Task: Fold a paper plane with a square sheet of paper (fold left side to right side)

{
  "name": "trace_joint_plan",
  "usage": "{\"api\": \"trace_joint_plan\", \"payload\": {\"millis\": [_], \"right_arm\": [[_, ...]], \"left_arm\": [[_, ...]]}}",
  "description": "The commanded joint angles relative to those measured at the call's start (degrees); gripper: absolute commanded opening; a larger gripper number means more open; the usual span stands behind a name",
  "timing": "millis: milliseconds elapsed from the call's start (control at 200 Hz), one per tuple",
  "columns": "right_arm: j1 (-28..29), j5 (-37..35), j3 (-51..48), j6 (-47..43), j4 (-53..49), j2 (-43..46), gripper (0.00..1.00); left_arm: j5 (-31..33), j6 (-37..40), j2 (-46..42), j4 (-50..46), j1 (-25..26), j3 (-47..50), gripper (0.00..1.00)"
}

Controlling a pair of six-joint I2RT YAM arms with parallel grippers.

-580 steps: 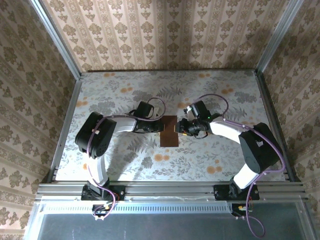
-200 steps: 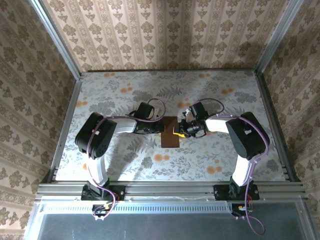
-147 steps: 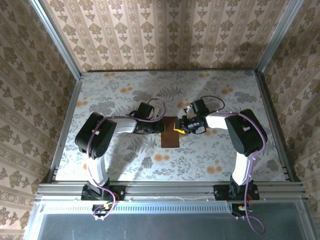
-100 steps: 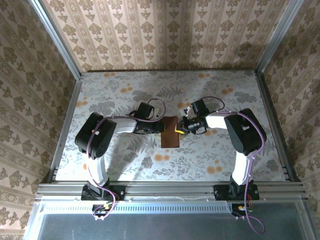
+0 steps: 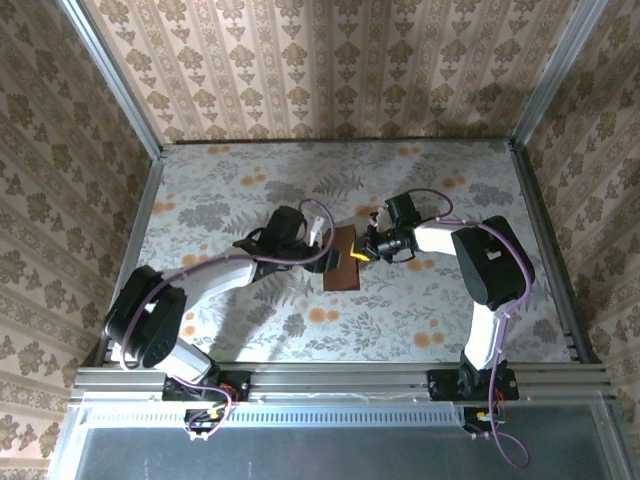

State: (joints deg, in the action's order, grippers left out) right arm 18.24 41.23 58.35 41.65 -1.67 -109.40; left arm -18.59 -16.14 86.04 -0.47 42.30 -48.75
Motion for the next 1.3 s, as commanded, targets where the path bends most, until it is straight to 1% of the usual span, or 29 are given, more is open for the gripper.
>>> {"api": "trace_joint_plan", "payload": {"millis": [0, 145, 270, 390, 500, 600, 790, 860, 925, 985, 1040, 1170, 1295], "right_arm": [[-0.4, 2.0, 2.1, 1.6, -0.8, -1.0, 0.00], [-0.4, 2.2, 3.1, 1.8, -0.9, -2.0, 0.00], [-0.3, 2.1, 3.3, 1.6, -1.4, -2.0, 0.00], [-0.4, 2.0, 3.3, 1.4, -1.7, -2.1, 0.00], [-0.4, 2.0, 3.1, 1.5, -1.5, -2.1, 0.00], [-0.3, 2.1, 3.1, 1.6, -1.4, -2.0, 0.00], [-0.2, 2.2, 3.1, 1.5, -1.3, -2.0, 0.01], [-0.1, 2.2, 3.1, 1.5, -1.2, -2.1, 0.01], [-0.1, 2.3, 3.1, 1.5, -1.1, -2.2, 0.00], [0.0, 2.3, 3.1, 1.5, -1.1, -2.3, 0.00], [0.0, 2.3, 3.1, 1.4, -1.0, -2.3, 0.01], [0.0, 2.3, 3.2, 1.2, -1.2, -2.4, 0.01], [0.0, 2.4, 3.5, 1.0, -1.5, -2.4, 0.02]], "left_arm": [[6.1, 7.2, -2.0, -1.1, 4.6, 2.2, 0.64], [12.9, 9.8, -0.5, -2.5, 10.9, 1.2, 0.70], [19.2, 11.8, 4.0, -5.5, 15.6, -2.8, 0.72], [26.7, 12.8, 8.7, -8.6, 18.9, -7.4, 0.74], [32.1, 12.9, 12.9, -11.2, 20.5, -10.9, 0.75], [35.5, 13.1, 15.8, -13.4, 21.2, -13.5, 0.76], [39.5, 12.7, 18.6, -15.2, 21.4, -16.0, 0.77], [40.3, 12.7, 19.6, -15.9, 21.3, -16.8, 0.75], [40.6, 12.7, 20.5, -16.4, 21.4, -17.5, 0.71], [40.6, 12.7, 20.8, -16.6, 21.4, -17.8, 0.63], [40.5, 12.6, 20.9, -16.5, 21.4, -17.8, 0.56], [40.8, 12.5, 20.7, -16.3, 21.2, -17.6, 0.34], [40.5, 12.3, 20.2, -16.0, 21.2, -17.3, 0.17]]}}
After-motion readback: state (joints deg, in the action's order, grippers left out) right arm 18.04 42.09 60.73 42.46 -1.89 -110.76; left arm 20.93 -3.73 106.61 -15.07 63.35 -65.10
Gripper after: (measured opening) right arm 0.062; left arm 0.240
